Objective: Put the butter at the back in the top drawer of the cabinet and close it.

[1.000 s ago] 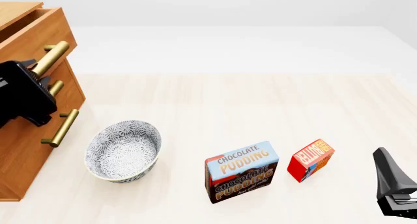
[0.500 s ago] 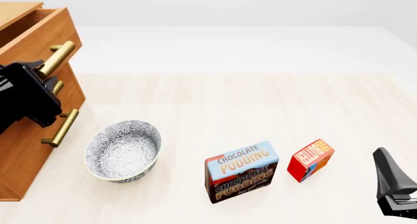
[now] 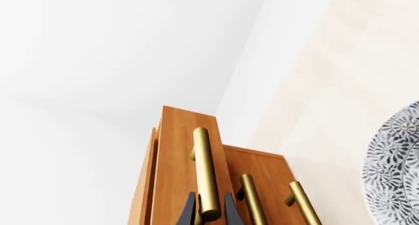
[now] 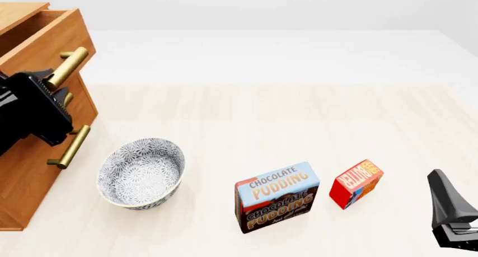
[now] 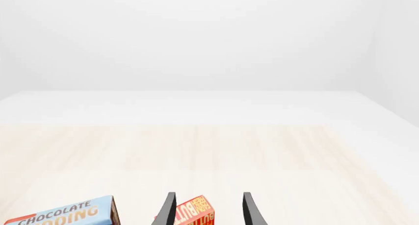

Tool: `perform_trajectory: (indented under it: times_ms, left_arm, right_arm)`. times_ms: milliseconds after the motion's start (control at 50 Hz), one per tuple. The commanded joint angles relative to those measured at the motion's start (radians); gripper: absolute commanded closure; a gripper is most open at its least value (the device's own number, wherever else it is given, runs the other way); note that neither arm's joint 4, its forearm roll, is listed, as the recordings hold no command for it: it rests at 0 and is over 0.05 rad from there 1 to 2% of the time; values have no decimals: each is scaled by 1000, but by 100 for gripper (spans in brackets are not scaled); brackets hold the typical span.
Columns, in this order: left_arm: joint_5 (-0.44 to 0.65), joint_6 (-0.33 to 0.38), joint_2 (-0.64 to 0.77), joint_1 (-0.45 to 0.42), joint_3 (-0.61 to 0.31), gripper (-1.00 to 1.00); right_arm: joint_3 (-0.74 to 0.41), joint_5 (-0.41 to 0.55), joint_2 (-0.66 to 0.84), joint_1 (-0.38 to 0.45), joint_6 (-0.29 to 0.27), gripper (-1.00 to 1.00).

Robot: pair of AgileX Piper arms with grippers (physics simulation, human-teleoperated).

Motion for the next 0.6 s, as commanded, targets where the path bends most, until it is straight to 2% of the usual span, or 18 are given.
perform_trajectory:
  times_ms: [20,60,80,600]
  left_arm:
    - [13,20,-10,-45,49,100]
    - [12,22,-18,-48,53,100]
    - [23,20,-27,-45,53,-100]
    - [141,-3,-140,-32,19,-100]
  right_arm:
    - [0,0,0,0,0,-100]
    - [0,0,0,0,0,-100]
    - [0,0,0,0,0,-100]
    - [0,0,0,0,0,-100]
